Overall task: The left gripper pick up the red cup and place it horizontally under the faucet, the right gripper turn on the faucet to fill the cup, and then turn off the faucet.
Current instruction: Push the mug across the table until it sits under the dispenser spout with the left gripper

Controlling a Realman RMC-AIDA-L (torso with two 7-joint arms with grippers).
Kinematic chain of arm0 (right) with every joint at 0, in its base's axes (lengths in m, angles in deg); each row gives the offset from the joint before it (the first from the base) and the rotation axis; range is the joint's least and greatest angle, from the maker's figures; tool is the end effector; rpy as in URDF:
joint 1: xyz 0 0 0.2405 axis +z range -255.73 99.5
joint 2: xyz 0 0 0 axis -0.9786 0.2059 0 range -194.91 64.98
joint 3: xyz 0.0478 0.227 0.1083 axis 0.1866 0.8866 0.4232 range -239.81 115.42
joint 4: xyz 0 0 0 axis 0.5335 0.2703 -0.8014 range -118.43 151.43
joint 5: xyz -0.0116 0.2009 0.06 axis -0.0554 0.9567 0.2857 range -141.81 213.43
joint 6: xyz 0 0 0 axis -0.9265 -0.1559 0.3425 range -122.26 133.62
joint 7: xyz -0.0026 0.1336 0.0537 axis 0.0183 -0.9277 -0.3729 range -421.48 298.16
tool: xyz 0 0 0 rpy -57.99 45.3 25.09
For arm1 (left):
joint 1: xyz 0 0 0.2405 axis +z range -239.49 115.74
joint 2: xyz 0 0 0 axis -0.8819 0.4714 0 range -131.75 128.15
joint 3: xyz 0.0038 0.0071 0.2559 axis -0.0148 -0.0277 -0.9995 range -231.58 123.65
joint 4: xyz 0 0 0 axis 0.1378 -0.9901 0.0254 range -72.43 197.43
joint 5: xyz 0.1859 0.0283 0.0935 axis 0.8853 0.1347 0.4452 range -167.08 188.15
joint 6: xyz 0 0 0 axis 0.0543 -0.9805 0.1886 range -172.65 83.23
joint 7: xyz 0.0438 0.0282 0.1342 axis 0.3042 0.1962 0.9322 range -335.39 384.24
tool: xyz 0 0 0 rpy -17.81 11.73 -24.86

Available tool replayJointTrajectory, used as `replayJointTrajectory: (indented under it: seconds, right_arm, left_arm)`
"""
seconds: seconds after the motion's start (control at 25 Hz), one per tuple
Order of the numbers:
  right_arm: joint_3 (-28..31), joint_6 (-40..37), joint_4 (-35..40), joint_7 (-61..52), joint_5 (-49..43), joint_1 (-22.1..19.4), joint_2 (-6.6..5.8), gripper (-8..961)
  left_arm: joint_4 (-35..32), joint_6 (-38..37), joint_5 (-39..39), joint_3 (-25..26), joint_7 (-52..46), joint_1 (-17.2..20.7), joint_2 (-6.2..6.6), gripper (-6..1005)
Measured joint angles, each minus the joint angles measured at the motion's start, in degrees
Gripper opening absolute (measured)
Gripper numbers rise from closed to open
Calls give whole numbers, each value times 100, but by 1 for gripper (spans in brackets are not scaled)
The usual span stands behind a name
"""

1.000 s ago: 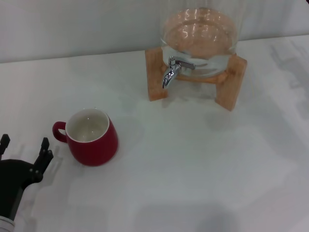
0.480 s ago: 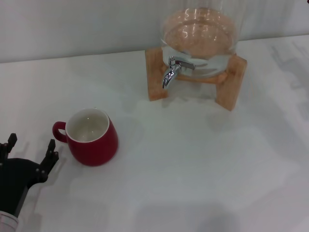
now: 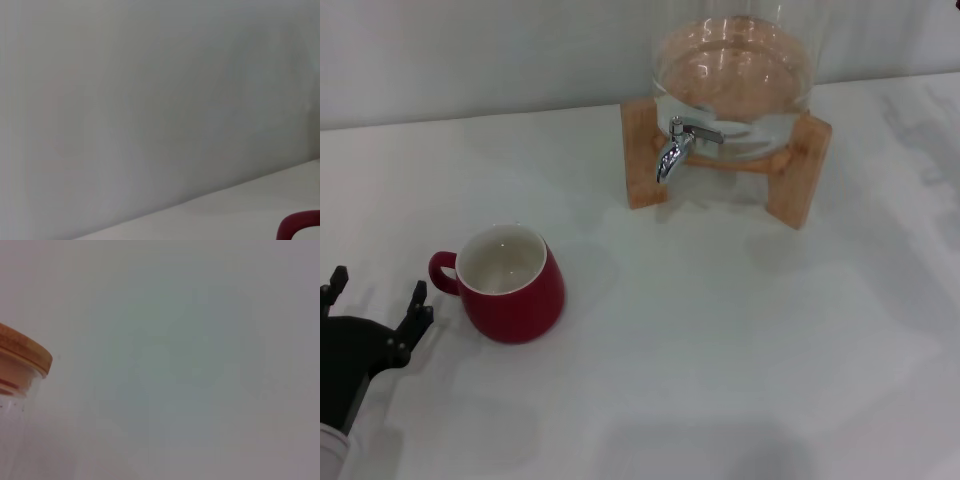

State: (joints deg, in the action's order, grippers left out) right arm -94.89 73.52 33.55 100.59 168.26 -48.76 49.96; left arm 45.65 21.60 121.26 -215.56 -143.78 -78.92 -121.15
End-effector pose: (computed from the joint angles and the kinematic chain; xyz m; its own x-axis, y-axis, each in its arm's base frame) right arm 0.3284 0.3810 0.1138 0.8028 0.2775 -0.5278 -0.5432 -0.0247 -0.8392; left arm -0.3340 0.2651 -0.0712 0.8635 0.0472 0.5022 0.4947 -0.2736 -0.8249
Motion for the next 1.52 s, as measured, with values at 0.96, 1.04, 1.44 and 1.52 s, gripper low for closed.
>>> replayJointTrajectory:
  seconds: [0.96,1.04,1.44,1.52]
  right_arm:
    - [0,89,-21,-8,62,9,21,653]
    - [0,125,-21,-17,62,7,21,653]
    - [0,176,-9,-33,61,-7,21,652]
    - [0,177,-8,-33,61,-5,21,652]
  left_arm:
    - [139,-406,101,-63,-34,-450,2,888]
    - [150,-443,101,-56,-39,-491,6,888]
    - [226,-595,101,-50,-47,-623,9,864]
    - [226,-601,99,-35,-43,-628,8,856]
